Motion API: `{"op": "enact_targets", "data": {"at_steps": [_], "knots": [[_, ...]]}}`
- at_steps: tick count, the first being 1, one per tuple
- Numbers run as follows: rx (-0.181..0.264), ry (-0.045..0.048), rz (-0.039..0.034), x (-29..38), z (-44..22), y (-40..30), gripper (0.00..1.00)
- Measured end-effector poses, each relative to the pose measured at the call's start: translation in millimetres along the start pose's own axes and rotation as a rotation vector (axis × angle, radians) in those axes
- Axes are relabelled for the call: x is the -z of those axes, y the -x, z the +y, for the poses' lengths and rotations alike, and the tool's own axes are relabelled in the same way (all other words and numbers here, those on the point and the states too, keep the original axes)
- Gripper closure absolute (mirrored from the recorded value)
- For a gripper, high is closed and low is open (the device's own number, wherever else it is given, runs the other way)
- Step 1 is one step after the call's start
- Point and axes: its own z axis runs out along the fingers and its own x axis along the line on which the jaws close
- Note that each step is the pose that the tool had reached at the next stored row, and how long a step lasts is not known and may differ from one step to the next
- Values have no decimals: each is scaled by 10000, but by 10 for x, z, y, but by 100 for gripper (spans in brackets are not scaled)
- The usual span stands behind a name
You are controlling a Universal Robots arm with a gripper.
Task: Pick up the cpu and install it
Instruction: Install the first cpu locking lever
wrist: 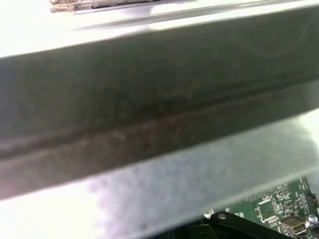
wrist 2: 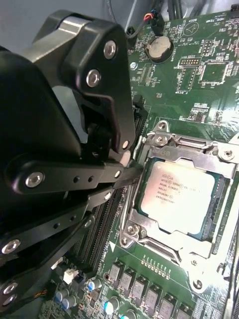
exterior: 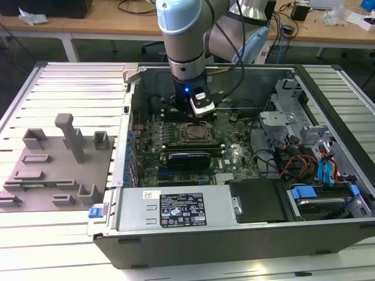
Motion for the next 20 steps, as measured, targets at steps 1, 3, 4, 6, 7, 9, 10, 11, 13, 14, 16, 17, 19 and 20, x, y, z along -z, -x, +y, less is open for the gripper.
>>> {"op": "enact_targets", "data": {"at_steps": [1, 3, 4, 6, 7, 9, 10, 11, 13, 14, 16, 17, 19, 20], "knots": [[-1, 0, -1, 0, 0, 0, 89], [-1, -1, -2, -1, 0, 0, 89], [-1, -4, -1, 4, 2, 1, 89], [-1, 0, -2, 31, 5, 6, 89], [-1, 0, -2, 69, 11, 13, 89], [-2, -1, -6, 106, 18, 19, 89], [-6, 4, -17, 107, 23, 16, 89], [-9, 6, -28, 107, 27, 12, 89], [-17, 9, -56, 110, 34, -4, 89], [-25, 12, -72, 111, 37, -14, 89], [-40, 15, -98, 115, 41, -36, 89], [-62, 18, -124, 117, 44, -53, 89], [-114, 19, -163, 118, 49, -65, 89], [-149, 19, -188, 118, 51, -70, 89]]}}
